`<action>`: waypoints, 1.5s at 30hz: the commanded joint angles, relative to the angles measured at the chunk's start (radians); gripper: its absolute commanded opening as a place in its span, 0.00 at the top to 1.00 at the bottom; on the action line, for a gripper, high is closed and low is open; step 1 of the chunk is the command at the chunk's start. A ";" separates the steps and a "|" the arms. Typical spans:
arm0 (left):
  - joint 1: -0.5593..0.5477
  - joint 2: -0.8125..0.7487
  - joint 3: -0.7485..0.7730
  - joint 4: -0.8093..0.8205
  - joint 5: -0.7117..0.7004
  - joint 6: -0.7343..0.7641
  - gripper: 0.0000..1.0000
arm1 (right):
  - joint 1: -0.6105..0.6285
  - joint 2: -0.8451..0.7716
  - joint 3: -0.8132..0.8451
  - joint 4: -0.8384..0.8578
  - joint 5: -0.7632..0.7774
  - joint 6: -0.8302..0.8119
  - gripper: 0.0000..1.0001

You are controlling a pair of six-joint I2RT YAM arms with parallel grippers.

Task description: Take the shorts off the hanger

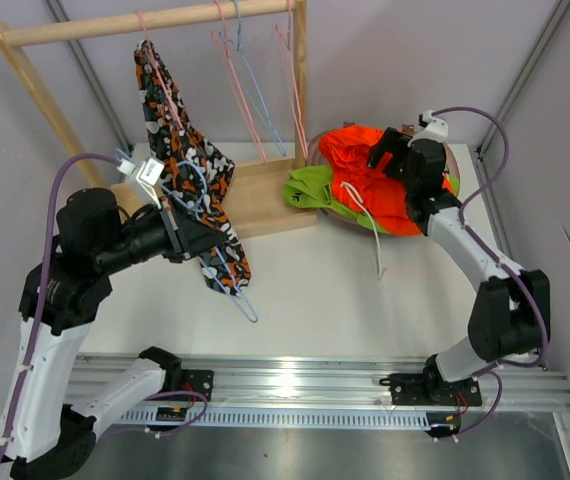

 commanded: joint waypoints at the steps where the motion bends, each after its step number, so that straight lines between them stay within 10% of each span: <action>1: -0.004 -0.009 0.037 0.056 0.001 0.007 1.00 | 0.018 -0.185 0.048 -0.008 0.048 -0.028 0.00; 11: -0.004 0.018 0.024 0.153 0.039 -0.039 1.00 | 0.309 -0.514 0.045 -0.180 0.131 -0.125 0.03; 15: -0.004 0.031 0.019 0.183 0.050 -0.056 1.00 | 0.531 -0.548 -0.001 -0.187 0.205 -0.125 0.97; 16: -0.004 0.034 0.018 0.199 0.055 -0.066 1.00 | 0.617 -0.545 -0.020 -0.184 0.258 -0.123 1.00; 29: -0.006 0.018 0.005 0.245 0.079 -0.106 1.00 | 1.035 -0.301 -0.002 -0.062 0.455 -0.077 1.00; 45: -0.006 -0.020 -0.216 0.361 -0.048 -0.097 1.00 | 1.325 0.039 0.453 -0.235 0.595 -0.080 1.00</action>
